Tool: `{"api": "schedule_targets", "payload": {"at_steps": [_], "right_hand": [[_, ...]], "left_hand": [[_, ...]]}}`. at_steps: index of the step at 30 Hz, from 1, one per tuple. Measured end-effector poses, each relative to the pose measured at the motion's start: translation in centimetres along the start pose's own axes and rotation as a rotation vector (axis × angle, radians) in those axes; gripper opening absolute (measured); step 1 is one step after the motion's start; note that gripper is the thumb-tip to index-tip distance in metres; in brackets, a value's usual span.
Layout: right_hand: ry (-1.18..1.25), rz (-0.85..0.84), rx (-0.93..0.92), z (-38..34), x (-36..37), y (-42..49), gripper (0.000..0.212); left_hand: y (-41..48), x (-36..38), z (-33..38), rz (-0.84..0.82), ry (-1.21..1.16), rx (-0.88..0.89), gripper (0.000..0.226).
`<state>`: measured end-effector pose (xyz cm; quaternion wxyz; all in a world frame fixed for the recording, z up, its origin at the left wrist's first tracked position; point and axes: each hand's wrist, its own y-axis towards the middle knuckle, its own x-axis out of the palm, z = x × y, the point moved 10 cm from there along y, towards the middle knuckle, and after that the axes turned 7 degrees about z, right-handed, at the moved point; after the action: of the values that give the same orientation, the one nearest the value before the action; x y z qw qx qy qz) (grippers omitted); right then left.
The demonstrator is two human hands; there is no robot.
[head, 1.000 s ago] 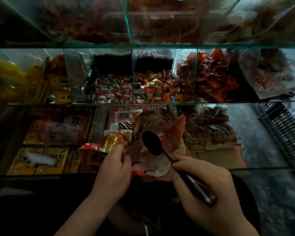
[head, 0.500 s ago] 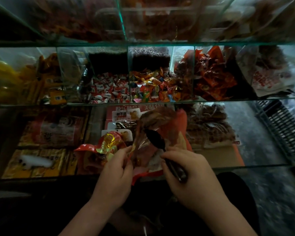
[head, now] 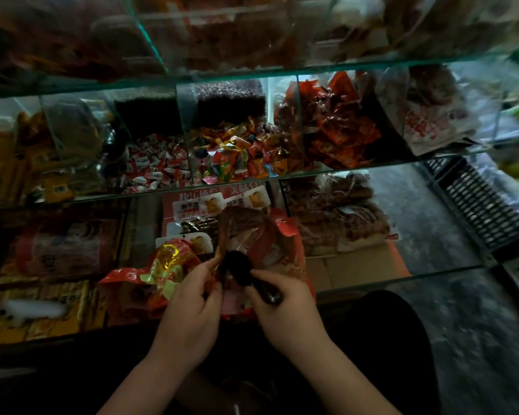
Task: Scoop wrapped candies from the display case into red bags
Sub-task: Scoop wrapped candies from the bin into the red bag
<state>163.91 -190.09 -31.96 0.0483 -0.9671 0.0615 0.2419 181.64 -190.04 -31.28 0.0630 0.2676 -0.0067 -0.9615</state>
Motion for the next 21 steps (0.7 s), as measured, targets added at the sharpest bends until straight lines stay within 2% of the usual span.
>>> {"api": "schedule_targets", "payload": {"at_steps": [8, 16, 21], "right_hand": [[-0.042, -0.088, 0.182, 3.0, 1.5, 1.2, 0.028], [0.181, 0.129, 0.324, 4.9, 1.1, 2.2, 0.009], [0.313, 0.206, 0.347, 5.6, 1.1, 1.7, 0.019]], "left_hand": [[-0.3, 1.1, -2.5, -0.008, 0.016, -0.072, 0.036], [0.2, 1.2, -3.1, 0.007, -0.010, -0.102, 0.038], [0.4, 1.2, -3.0, 0.000, -0.027, -0.107, 0.039]]}}
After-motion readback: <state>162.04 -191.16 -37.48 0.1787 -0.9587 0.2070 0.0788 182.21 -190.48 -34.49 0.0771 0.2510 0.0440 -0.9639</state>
